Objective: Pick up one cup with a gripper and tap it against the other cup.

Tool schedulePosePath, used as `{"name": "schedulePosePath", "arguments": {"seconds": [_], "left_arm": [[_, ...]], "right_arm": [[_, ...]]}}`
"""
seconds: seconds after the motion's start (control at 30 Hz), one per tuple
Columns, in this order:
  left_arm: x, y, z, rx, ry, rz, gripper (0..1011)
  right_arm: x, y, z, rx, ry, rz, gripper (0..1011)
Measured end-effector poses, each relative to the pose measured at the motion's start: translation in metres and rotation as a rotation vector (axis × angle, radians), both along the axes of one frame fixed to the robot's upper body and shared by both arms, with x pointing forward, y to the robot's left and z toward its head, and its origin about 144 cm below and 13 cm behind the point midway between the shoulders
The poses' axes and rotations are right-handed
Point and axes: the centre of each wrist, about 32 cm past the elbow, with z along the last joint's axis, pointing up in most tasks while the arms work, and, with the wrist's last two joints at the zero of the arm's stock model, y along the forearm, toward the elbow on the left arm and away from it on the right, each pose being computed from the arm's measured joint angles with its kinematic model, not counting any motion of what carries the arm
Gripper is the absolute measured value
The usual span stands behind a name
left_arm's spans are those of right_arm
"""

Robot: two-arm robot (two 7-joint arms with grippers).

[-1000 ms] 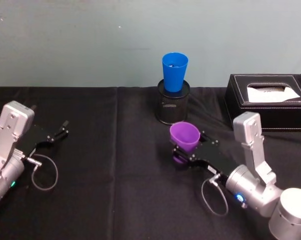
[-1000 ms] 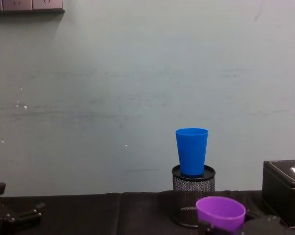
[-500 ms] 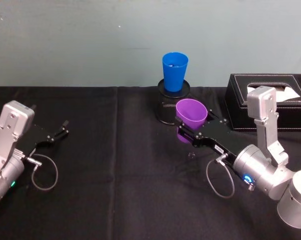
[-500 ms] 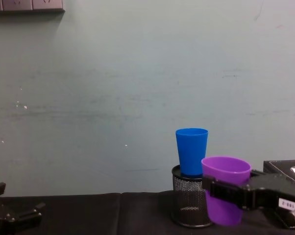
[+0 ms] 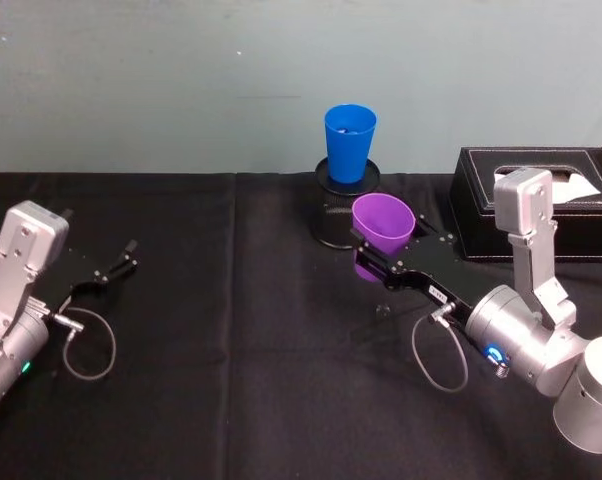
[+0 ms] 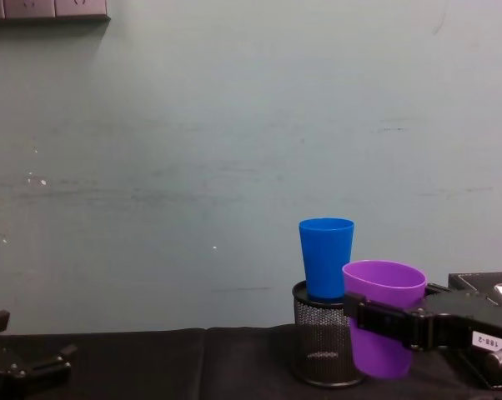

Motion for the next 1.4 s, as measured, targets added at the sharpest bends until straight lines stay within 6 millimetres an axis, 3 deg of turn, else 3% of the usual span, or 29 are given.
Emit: {"name": "schedulePosePath", "arguments": {"seconds": [1.4], "left_arm": [[0.0,0.0,0.0,0.0,0.0,0.0,1000]], "right_arm": [[-0.0002,0.0,-0.0002,0.001,-0.001,0.001,726]]}}
